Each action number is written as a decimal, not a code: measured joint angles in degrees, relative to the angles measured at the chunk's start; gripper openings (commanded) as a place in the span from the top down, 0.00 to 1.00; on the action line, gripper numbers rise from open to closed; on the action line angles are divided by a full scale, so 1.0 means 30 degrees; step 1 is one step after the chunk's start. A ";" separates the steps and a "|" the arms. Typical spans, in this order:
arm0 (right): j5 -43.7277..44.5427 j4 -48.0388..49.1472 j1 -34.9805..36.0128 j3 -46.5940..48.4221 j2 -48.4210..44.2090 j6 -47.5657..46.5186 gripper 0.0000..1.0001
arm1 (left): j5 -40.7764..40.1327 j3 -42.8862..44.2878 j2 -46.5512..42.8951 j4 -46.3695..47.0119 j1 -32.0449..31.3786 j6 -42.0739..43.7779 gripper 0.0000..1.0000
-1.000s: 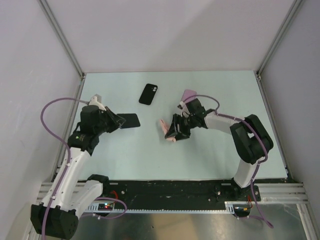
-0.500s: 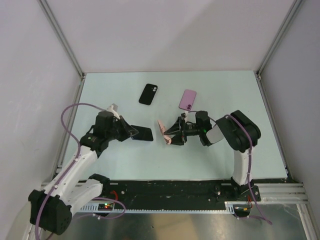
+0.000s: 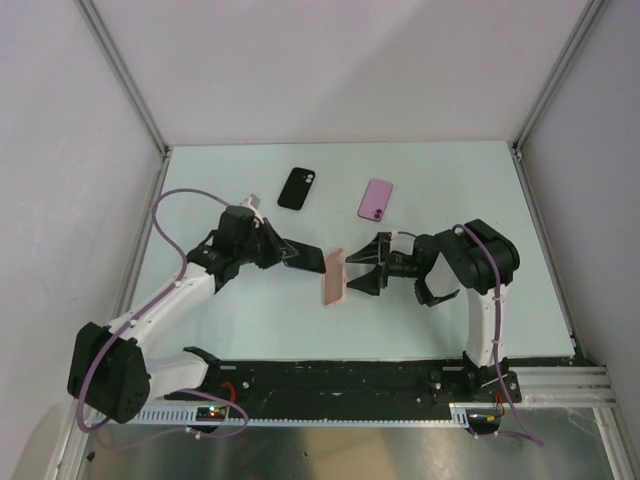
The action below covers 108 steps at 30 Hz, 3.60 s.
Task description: Put the phone into the phone case
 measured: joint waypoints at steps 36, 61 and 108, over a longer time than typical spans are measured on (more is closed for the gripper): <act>1.9788 -3.2152 0.5362 1.1344 -0.5078 -3.4876 0.34 | -0.6054 -0.2295 -0.8699 -0.3621 0.2025 -0.1719 1.00; 1.9329 -3.3346 0.6047 1.4280 -0.2601 -3.6603 0.96 | -0.3687 -0.1071 -0.7912 -0.4444 0.3198 -0.0321 1.00; 1.8622 -3.2654 0.2448 0.4736 -1.3435 -1.9810 0.62 | 0.6659 -0.0823 0.6441 0.9406 -0.0248 -0.2339 1.00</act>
